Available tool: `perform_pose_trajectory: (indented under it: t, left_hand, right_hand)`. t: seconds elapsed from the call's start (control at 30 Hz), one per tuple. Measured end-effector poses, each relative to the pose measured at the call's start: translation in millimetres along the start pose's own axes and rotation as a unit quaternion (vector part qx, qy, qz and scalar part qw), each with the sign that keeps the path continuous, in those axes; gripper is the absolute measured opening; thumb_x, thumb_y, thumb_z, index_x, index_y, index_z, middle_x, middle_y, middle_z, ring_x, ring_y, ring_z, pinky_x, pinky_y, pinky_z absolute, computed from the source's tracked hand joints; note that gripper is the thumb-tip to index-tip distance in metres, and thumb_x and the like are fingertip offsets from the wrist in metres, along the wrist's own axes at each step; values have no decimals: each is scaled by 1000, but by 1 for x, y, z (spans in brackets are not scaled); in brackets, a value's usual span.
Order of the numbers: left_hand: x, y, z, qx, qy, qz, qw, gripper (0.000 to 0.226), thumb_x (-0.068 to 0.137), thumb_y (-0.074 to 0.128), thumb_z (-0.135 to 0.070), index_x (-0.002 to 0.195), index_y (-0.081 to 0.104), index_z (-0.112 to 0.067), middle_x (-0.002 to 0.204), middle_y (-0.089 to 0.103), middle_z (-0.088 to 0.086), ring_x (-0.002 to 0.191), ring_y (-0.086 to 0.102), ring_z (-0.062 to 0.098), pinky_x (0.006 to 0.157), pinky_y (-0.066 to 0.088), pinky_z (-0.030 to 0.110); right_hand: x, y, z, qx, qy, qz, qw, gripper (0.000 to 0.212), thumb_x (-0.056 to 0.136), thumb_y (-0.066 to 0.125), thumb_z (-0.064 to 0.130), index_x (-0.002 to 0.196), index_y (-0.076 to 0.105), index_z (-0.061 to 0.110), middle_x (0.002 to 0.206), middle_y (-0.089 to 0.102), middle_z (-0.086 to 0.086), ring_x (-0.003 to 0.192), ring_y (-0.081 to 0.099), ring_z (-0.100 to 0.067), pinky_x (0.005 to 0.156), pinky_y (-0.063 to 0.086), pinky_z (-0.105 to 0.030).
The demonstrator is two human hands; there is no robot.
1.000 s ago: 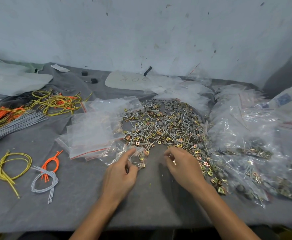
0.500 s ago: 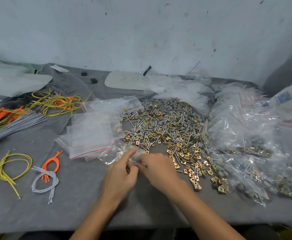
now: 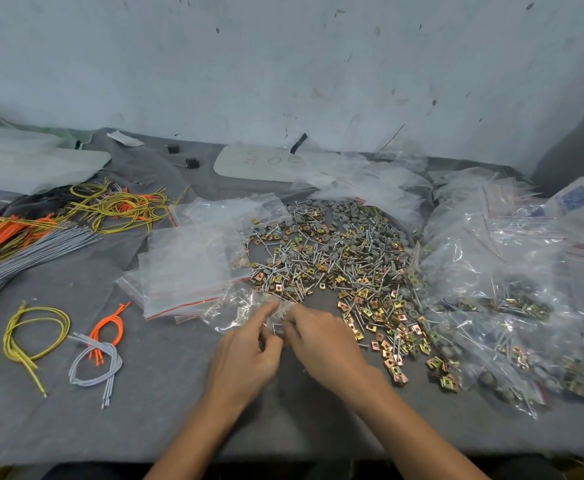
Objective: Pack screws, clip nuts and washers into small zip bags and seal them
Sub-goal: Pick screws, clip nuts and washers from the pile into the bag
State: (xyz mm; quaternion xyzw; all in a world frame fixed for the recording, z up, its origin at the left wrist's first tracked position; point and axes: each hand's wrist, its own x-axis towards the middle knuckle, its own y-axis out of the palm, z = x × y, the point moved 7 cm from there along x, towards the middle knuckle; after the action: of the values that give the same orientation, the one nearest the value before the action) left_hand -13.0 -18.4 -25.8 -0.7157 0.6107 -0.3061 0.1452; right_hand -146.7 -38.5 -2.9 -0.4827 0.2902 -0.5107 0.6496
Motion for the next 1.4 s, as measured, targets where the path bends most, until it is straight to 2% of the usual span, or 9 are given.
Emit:
perform_pose_trajectory:
  t: [0.13,0.27,0.4,0.47,0.63,0.73,1.03,1.23,1.4]
  left_hand:
    - [0,-1,0,-3,3,-2,1000,58,79,40,-46,135,53,-44,64,58,-11,65,59,19,67,54,43]
    - [1,1,-3,2,14,4,1000,56,80,43,-42,136,53,-43,65,58,-18,61,56,16,64,53,39]
    - [-1,1,-4,17,18,7,1000,56,80,42,-41,136,50,-45,66,58,-21,63,58,15,66,53,39]
    - [-1,0,-4,15,15,8,1000,55,82,44,-38,136,50,-46,64,58,-16,65,60,16,67,54,40]
    - [-1,-1,-4,22,5,2,1000,55,82,46,-36,136,52,-46,59,54,-11,64,60,19,66,54,40]
    - [0,-2,-3,22,-2,1,1000,56,81,46,-36,135,57,-41,62,56,-10,64,59,16,67,53,40]
    - [0,-3,-3,14,-13,-2,1000,57,78,41,-44,133,57,-41,66,57,-18,59,51,9,65,51,37]
    - [0,-3,-2,9,-22,-2,1000,57,77,43,-42,132,59,-42,70,58,-22,59,51,5,64,50,33]
    - [0,-3,-2,5,-32,5,999,57,78,45,-38,133,58,-44,70,58,-22,60,50,6,66,52,36]
  right_hand:
    - [-2,-5,-5,33,-12,-2,999,17,101,53,40,90,48,28,94,65,1,90,62,-29,70,43,-38]
    - [-3,0,-7,8,-24,28,999,16,99,56,40,99,58,24,101,64,1,97,62,-28,78,48,-40]
    - [-2,6,-1,-23,-46,51,997,18,100,50,35,104,54,18,107,63,-7,100,61,-36,79,48,-43]
    - [-4,6,0,-14,-48,50,998,17,100,48,33,102,51,17,105,62,-8,97,60,-35,76,45,-42]
    - [-11,-10,-22,18,1,45,999,14,95,52,29,87,45,20,91,59,-1,85,57,-26,74,42,-42]
    - [-9,-21,-42,-9,40,27,999,14,96,52,30,92,51,17,93,59,1,87,55,-22,76,44,-40]
    - [0,-16,-57,-71,39,18,997,17,98,50,39,99,55,22,104,56,4,102,47,-19,86,43,-35]
    - [41,-26,-62,-17,45,-3,999,8,96,55,34,93,57,27,93,56,10,94,51,-17,74,44,-35]
    - [93,-30,-71,13,56,-3,998,9,96,61,26,87,60,27,84,61,13,73,58,-7,61,46,-28]
